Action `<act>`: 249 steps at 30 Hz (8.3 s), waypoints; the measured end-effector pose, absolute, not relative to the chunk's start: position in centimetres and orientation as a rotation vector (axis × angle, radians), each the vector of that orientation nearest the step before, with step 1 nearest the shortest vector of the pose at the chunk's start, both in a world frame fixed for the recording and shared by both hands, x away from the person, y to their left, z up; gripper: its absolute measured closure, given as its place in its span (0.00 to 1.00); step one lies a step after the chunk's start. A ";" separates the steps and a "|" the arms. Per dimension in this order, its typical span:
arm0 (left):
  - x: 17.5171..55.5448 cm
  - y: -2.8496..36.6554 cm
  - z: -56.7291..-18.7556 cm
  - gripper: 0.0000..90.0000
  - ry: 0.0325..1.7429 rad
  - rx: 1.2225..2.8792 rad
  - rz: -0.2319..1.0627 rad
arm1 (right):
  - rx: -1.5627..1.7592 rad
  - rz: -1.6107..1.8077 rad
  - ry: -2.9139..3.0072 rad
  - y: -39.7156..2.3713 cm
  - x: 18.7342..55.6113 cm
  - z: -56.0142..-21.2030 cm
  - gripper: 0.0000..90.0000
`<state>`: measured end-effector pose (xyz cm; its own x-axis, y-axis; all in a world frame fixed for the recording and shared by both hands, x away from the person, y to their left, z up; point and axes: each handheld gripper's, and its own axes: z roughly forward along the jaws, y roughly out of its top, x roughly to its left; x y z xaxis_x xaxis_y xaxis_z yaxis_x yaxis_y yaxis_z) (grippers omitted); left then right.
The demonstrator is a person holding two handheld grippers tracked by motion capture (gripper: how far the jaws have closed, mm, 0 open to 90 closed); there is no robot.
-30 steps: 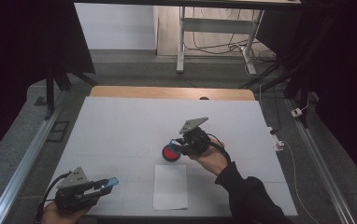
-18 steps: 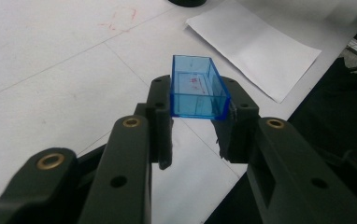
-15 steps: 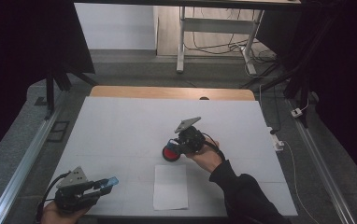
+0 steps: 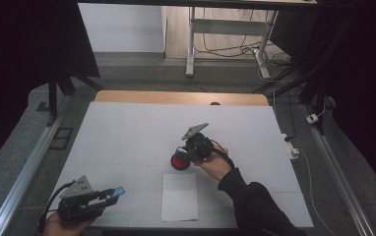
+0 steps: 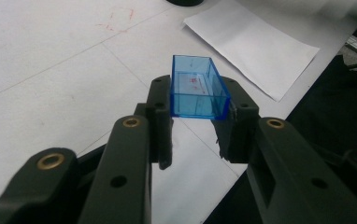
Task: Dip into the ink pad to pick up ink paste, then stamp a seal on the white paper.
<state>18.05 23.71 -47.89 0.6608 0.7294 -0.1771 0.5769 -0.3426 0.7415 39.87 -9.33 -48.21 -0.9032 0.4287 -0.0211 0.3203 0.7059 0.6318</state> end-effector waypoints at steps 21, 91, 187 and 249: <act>18.2 23.6 -47.9 0.77 1.015 2.058 0.231 | 0.655 0.909 2.756 -8.3 40.1 -48.2 0.79; 18.3 23.8 -47.9 0.77 1.013 2.042 0.206 | 0.626 0.942 2.737 -8.1 38.8 -48.5 0.79; 18.2 23.7 -47.9 0.77 0.998 2.048 0.213 | 0.468 1.294 2.723 -11.7 34.5 -44.0 0.78; 18.1 23.8 -47.9 0.77 0.990 2.049 0.214 | 0.267 1.082 2.821 -10.8 30.2 -48.8 0.78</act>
